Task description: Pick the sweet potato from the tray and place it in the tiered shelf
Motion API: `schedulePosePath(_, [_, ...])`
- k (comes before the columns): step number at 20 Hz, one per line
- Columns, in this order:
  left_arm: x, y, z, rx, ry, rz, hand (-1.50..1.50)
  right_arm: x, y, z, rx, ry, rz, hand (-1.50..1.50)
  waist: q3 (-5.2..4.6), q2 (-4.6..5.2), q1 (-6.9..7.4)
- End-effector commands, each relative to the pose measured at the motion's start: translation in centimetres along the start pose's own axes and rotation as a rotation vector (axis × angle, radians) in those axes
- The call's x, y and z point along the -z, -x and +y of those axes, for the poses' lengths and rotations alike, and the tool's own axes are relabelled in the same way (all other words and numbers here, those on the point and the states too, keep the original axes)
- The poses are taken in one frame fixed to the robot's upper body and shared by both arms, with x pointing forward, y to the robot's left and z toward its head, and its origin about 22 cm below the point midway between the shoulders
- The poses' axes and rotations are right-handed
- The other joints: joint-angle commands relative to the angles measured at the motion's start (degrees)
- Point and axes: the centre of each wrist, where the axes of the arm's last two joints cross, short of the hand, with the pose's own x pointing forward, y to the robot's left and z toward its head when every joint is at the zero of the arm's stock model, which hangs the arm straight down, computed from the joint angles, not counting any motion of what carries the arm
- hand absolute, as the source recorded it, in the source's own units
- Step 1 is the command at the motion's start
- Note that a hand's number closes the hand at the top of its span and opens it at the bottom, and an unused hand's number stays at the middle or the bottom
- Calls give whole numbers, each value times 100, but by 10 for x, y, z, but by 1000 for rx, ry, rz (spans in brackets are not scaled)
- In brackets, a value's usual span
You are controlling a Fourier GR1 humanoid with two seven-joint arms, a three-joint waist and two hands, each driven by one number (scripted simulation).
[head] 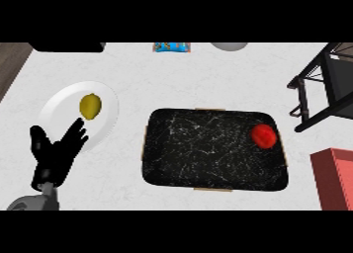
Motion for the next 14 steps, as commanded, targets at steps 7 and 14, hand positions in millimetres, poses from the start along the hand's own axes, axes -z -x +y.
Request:
schedulePosePath(7, [2,-3,8,0,21,4,0,49,30,47,-62,-3,-8,150,-2,17,54])
schedulePosePath(14, [-2,-11,-1,-2,12,1,0,71,35,50,-64,19,-9,150,-1,15,51])
